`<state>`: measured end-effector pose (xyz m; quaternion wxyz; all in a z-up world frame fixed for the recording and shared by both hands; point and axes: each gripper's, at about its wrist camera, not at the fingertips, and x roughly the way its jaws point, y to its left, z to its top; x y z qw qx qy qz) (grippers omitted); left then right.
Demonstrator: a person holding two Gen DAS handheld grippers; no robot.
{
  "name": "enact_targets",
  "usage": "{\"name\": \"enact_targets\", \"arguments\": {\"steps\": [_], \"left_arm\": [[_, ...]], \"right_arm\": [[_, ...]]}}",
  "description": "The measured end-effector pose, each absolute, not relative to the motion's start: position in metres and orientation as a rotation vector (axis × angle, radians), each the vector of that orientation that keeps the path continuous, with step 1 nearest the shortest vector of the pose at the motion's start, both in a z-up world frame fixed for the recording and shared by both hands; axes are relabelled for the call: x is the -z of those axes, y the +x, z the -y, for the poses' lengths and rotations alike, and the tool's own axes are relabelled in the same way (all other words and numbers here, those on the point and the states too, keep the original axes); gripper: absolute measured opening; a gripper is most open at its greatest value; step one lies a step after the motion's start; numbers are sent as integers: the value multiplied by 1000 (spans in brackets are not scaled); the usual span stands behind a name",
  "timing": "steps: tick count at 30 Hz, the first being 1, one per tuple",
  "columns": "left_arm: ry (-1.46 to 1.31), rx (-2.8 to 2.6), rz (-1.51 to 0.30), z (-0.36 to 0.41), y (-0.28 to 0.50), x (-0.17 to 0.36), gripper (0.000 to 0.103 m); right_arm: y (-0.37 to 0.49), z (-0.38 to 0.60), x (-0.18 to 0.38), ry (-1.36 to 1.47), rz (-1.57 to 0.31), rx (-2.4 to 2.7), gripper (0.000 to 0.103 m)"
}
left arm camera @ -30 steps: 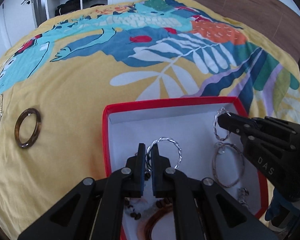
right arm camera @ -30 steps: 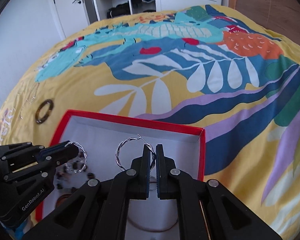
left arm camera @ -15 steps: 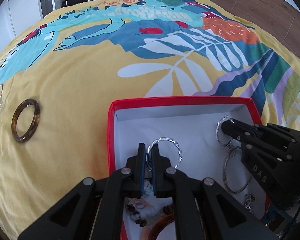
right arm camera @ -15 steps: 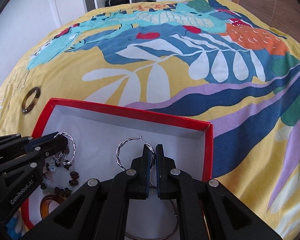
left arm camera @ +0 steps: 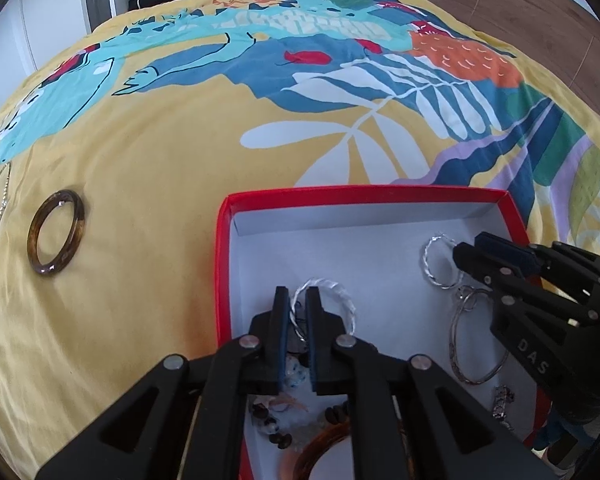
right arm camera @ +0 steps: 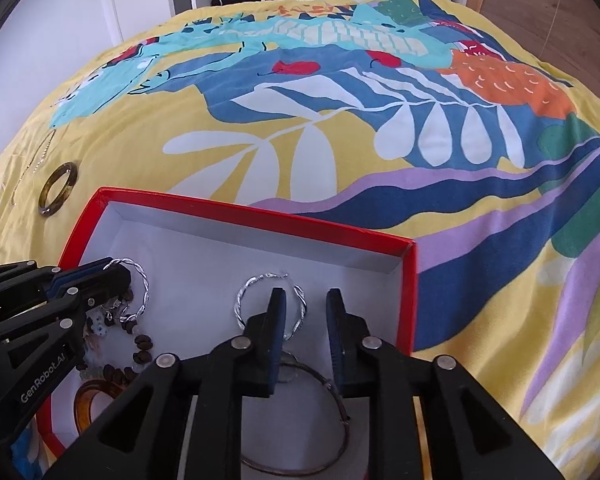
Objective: Organize jewelry
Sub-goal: 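Carry both hoops over the red box and open both tools to drop them, then lift both tools away from the red box toward the remaining jewelry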
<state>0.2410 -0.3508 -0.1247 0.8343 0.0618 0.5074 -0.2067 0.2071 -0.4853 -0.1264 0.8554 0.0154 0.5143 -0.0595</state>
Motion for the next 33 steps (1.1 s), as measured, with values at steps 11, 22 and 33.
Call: {"name": "enact_targets", "arguments": {"steps": [11, 22, 33], "left_arm": [[108, 523, -1050, 350, 217, 105, 41], [86, 568, -948, 290, 150, 23, 41], [52, 430, -854, 178, 81, -44, 41]], "right_arm": [[169, 491, 81, 62, -1010, 151, 25], [96, 469, 10, 200, -904, 208, 28], [30, 387, -67, 206, -779, 164, 33]]}}
